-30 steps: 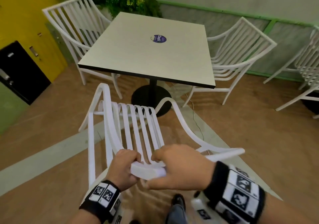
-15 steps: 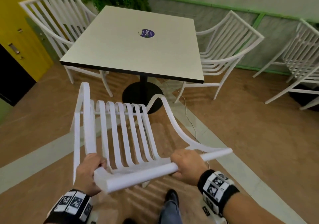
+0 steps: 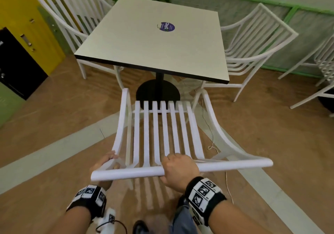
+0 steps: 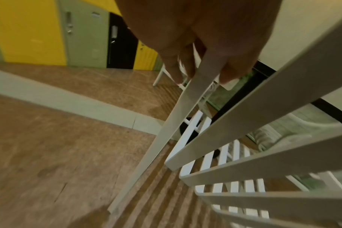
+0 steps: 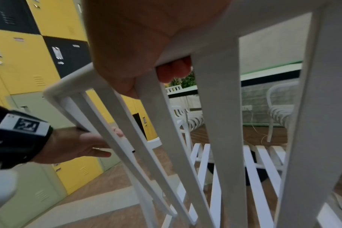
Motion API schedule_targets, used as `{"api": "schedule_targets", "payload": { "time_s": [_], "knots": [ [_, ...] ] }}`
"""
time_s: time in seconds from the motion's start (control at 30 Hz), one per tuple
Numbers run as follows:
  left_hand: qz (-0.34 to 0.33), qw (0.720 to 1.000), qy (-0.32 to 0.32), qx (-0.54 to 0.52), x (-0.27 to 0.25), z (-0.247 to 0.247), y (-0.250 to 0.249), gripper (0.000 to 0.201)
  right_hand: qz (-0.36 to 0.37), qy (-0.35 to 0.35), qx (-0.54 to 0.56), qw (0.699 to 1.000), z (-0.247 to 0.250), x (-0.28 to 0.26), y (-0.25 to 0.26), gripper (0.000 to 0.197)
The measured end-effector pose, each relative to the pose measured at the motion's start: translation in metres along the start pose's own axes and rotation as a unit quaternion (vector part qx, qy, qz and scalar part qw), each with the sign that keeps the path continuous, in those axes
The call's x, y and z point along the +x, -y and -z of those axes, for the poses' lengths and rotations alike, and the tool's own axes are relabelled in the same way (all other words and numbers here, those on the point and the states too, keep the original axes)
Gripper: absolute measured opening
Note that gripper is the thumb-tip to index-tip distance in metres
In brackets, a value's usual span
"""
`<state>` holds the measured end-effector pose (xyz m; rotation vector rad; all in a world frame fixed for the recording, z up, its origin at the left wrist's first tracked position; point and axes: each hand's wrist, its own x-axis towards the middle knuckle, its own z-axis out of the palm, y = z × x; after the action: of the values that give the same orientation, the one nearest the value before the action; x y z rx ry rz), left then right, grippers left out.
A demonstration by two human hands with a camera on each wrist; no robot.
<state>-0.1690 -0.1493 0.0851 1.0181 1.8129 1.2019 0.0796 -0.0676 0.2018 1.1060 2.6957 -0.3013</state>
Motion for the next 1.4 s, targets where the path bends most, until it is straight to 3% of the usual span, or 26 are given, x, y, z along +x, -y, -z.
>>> {"api": "schedule_targets", "payload": {
  "time_s": [0.07,0.13,0.17,0.23,0.3,0.37,0.47,0.57,0.67,0.77,0.9,0.97,1.1,1.3,1.4],
  "knots": [
    [0.049,0.999,-0.021,-0.003,0.009,0.000,0.030,0.046,-0.010,0.019,0.007,1.000,-0.003,0.006,0.006,0.030],
    [0.145,0.988,-0.015,0.044,0.010,-0.001,0.020,0.082,-0.023,0.033,0.011,0.999,-0.008,0.011,0.011,0.028],
    [0.200,0.974,0.038,0.099,0.007,-0.004,0.008,0.083,-0.025,0.031,0.011,0.999,-0.010,0.014,0.013,0.027],
    [0.251,0.940,0.086,0.215,-0.002,-0.010,-0.013,0.044,-0.025,0.023,0.013,0.999,-0.012,0.019,0.014,0.027],
    [0.215,0.930,0.108,0.278,-0.015,-0.019,-0.033,0.032,-0.024,0.013,0.018,0.999,-0.009,0.025,0.014,0.028],
    [0.151,0.912,0.178,0.337,-0.037,-0.028,-0.060,0.033,-0.017,0.007,0.033,0.999,-0.006,0.027,0.013,0.030],
    [0.013,0.901,0.270,0.340,-0.061,-0.042,-0.101,0.023,-0.006,-0.013,0.074,0.997,-0.003,0.013,-0.001,0.051],
    [-0.122,0.897,0.261,0.336,-0.064,-0.054,-0.134,0.026,-0.031,-0.052,0.079,0.995,-0.004,-0.016,-0.037,0.065],
    [-0.217,0.878,0.199,0.378,-0.050,-0.064,-0.137,0.029,-0.071,-0.052,0.063,0.994,-0.012,-0.044,-0.075,0.074],
    [-0.195,0.832,0.214,0.473,-0.032,-0.073,-0.132,0.048,-0.092,-0.040,0.051,0.994,-0.024,-0.057,-0.092,0.075],
    [-0.160,0.755,0.247,0.586,-0.016,-0.070,-0.134,0.026,-0.105,-0.039,0.008,0.994,-0.020,-0.047,-0.087,0.078],
    [-0.160,0.734,0.254,0.610,-0.010,-0.063,-0.132,0.024,-0.089,-0.035,0.023,0.995,-0.019,-0.039,-0.082,0.082],
    [-0.159,0.722,0.264,0.620,0.009,-0.035,-0.118,0.025,-0.066,-0.035,0.040,0.996,-0.021,-0.026,-0.062,0.096],
    [-0.138,0.716,0.263,0.631,0.042,0.001,-0.103,0.025,-0.087,-0.014,0.058,0.994,-0.019,-0.002,-0.032,0.069],
    [-0.153,0.729,0.259,0.614,0.041,-0.002,-0.111,0.030,-0.096,-0.023,0.066,0.993,-0.019,-0.006,-0.031,0.071]
  ]
}}
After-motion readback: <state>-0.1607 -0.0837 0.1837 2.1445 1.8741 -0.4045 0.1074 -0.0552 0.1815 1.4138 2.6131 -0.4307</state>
